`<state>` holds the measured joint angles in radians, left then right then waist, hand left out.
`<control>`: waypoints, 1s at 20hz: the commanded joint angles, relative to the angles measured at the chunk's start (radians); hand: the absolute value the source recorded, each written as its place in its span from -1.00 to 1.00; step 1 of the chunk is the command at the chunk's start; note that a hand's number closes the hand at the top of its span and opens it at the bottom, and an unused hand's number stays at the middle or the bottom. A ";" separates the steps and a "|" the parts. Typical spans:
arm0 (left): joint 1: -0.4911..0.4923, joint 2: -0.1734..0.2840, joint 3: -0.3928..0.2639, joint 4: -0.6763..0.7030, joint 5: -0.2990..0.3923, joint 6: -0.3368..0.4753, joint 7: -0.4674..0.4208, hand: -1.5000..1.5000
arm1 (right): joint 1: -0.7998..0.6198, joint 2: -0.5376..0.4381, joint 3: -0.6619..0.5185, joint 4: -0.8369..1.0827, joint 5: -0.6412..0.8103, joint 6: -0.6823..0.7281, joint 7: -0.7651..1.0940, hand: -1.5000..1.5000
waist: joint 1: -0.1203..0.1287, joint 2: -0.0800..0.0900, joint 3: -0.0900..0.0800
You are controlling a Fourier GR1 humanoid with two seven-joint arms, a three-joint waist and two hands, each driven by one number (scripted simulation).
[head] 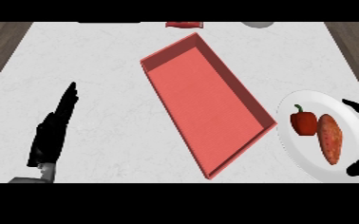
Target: Pick the sweet potato from the plate and place it in the cardboard box
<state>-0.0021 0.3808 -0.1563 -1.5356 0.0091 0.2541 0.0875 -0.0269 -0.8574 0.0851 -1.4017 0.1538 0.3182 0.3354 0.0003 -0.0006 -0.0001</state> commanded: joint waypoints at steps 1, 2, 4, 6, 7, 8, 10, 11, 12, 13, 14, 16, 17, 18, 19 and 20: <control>0.032 -0.014 0.035 -0.030 -0.012 -0.045 0.001 0.00 | -0.025 0.064 -0.027 0.019 0.072 0.041 0.027 -1.00 | 0.002 0.000 0.000; 0.007 0.011 0.069 -0.028 0.000 -0.079 0.020 0.00 | 0.013 0.063 -0.053 0.000 0.077 0.036 -0.014 -1.00 | -0.001 0.000 0.000; 0.024 -0.053 0.034 -0.034 -0.064 -0.022 0.029 0.00 | 0.052 0.087 -0.070 -0.070 0.095 0.042 0.016 -1.00 | -0.002 -0.001 0.000; -0.020 -0.038 0.085 0.047 -0.034 -0.071 -0.014 0.00 | -0.072 0.096 -0.085 0.127 0.125 0.073 -0.081 -1.00 | 0.003 0.002 0.000; -0.025 -0.049 0.091 0.037 -0.047 -0.080 -0.003 0.00 | 0.032 0.085 -0.114 0.005 0.137 0.077 -0.072 -1.00 | -0.003 0.000 0.000; -0.002 -0.047 0.096 0.013 -0.036 -0.103 -0.006 0.00 | -0.006 0.146 -0.082 0.048 0.182 0.044 -0.048 -1.00 | 0.001 0.000 0.000; -0.019 -0.089 0.077 0.050 -0.088 -0.070 -0.036 0.00 | 0.016 0.168 -0.090 0.047 0.214 0.032 -0.058 -1.00 | -0.001 0.000 0.000; 0.042 -0.062 0.110 0.025 -0.070 -0.100 -0.065 0.00 | 0.046 0.171 -0.110 -0.006 0.205 0.047 -0.053 -1.00 | -0.001 0.000 0.000; 0.030 -0.070 0.104 -0.026 -0.075 -0.118 -0.013 0.00 | 0.021 0.167 -0.142 0.000 0.204 0.086 -0.031 -1.00 | 0.000 0.000 0.000; 0.059 -0.089 0.076 -0.049 -0.111 -0.079 0.006 0.00 | -0.042 0.199 -0.113 0.040 0.222 0.074 -0.018 -1.00 | 0.003 0.000 0.000; -0.012 -0.048 0.140 -0.014 -0.056 -0.147 0.011 0.00 | -0.048 0.211 -0.106 0.076 0.249 0.066 -0.045 -1.00 | 0.002 0.001 0.000; 0.030 -0.091 0.110 -0.059 -0.097 -0.117 0.035 0.00 | 0.039 0.211 -0.142 0.056 0.269 0.053 -0.103 -1.00 | -0.001 0.000 0.000; 0.036 -0.072 0.156 -0.037 -0.075 -0.153 -0.003 0.00 | 0.012 0.230 -0.156 -0.001 0.259 0.081 -0.045 -1.00 | 0.000 0.000 0.000; -0.021 -0.102 0.137 0.007 -0.115 -0.127 0.004 0.00 | -0.024 0.223 -0.178 0.008 0.246 0.119 -0.022 -1.00 | -0.001 0.000 0.000; -0.013 -0.108 0.142 0.086 -0.119 -0.140 -0.083 0.00 | -0.051 0.234 -0.161 0.058 0.279 0.108 -0.040 -1.00 | 0.000 0.001 0.000; 0.055 -0.124 0.099 -0.097 -0.135 -0.119 0.054 0.00 | -0.004 0.262 -0.156 -0.002 0.280 0.095 -0.027 -1.00 | 0.001 -0.001 0.000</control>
<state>0.0156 0.2879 -0.0368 -1.5510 -0.0928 0.1310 0.0851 -0.0385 -0.6412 -0.0635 -1.3755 0.4032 0.4073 0.2931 0.0005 -0.0005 -0.0001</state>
